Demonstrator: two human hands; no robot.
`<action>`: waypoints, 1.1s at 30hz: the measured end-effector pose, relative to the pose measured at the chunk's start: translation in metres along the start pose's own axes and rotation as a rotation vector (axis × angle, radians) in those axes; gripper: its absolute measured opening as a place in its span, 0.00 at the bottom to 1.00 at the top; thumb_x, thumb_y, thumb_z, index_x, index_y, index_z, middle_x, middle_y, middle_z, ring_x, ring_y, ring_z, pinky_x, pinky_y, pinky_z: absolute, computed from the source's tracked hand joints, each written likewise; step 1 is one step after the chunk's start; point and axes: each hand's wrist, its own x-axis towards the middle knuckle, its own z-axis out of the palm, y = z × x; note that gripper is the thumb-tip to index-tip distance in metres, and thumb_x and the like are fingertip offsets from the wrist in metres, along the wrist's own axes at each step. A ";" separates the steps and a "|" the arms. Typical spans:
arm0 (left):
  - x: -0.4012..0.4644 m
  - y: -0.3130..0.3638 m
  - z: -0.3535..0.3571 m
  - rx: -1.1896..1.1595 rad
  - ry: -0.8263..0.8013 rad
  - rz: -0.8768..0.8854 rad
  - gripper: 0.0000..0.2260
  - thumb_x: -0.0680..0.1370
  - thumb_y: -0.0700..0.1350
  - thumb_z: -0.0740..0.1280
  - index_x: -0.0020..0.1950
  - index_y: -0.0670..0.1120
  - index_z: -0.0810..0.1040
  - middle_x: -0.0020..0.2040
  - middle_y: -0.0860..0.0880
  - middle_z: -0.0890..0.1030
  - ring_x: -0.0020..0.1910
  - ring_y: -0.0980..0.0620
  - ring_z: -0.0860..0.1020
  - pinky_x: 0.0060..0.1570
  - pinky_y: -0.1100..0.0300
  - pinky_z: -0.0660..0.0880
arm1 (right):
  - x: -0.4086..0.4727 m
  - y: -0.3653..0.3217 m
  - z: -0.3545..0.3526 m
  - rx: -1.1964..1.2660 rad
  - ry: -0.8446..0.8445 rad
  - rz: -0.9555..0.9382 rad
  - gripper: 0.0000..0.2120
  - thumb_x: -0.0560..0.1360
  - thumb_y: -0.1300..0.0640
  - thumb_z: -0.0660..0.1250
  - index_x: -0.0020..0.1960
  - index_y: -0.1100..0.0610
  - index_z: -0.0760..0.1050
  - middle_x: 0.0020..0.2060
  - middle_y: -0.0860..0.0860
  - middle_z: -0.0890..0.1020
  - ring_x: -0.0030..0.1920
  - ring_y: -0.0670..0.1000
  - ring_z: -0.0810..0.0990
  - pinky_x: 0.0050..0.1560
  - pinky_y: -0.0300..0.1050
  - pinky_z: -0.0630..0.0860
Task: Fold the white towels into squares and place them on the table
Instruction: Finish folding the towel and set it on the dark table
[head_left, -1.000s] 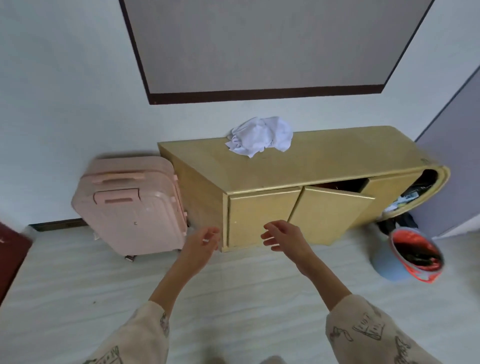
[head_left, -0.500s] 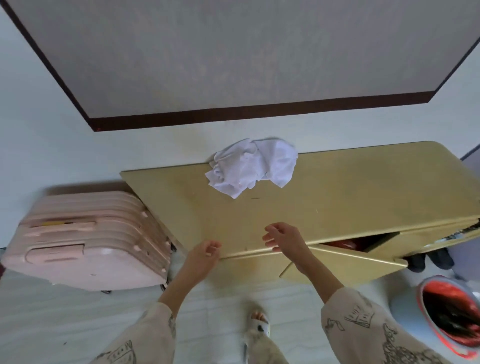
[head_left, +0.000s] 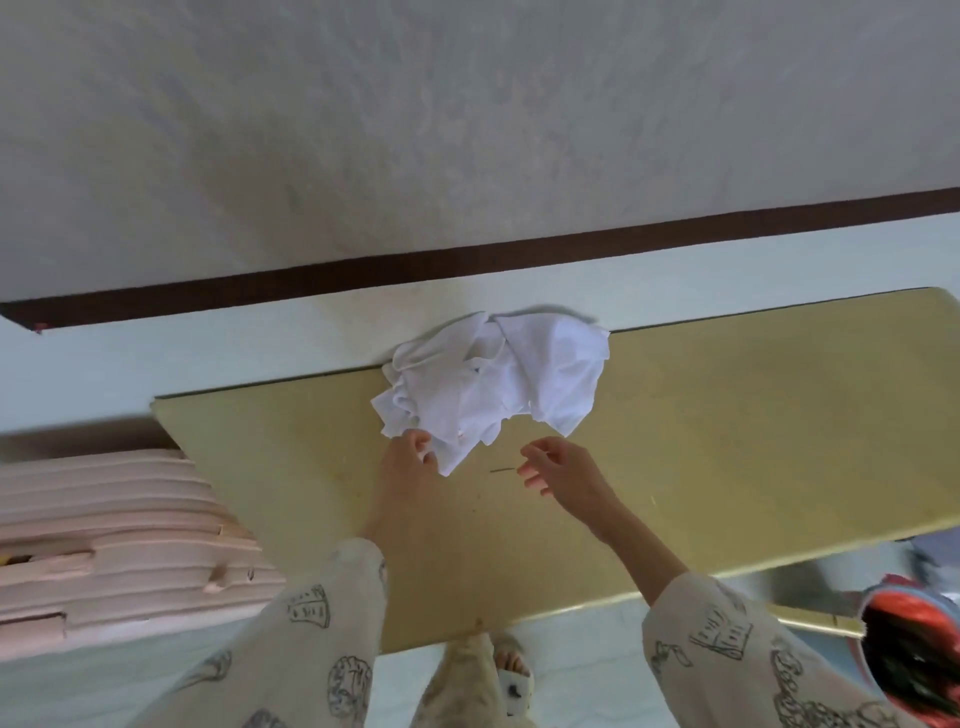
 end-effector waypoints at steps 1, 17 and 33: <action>0.017 0.006 0.003 0.017 -0.002 0.015 0.13 0.78 0.39 0.61 0.62 0.41 0.71 0.59 0.44 0.74 0.56 0.46 0.74 0.51 0.58 0.70 | 0.011 -0.005 -0.001 0.001 0.002 0.004 0.10 0.79 0.56 0.59 0.54 0.59 0.75 0.41 0.50 0.82 0.40 0.49 0.80 0.50 0.46 0.75; 0.100 0.036 0.011 0.380 0.001 0.182 0.13 0.81 0.41 0.55 0.59 0.36 0.73 0.55 0.38 0.77 0.55 0.40 0.75 0.50 0.53 0.69 | 0.071 -0.034 -0.027 -0.001 0.025 -0.025 0.07 0.79 0.56 0.59 0.53 0.54 0.75 0.39 0.45 0.81 0.41 0.48 0.80 0.52 0.47 0.76; -0.014 0.193 -0.051 0.392 0.062 0.713 0.11 0.81 0.43 0.57 0.57 0.43 0.77 0.51 0.46 0.76 0.45 0.54 0.71 0.40 0.72 0.65 | 0.020 -0.105 -0.119 -0.326 0.067 -0.780 0.16 0.76 0.57 0.66 0.63 0.52 0.70 0.59 0.45 0.74 0.53 0.42 0.72 0.51 0.32 0.69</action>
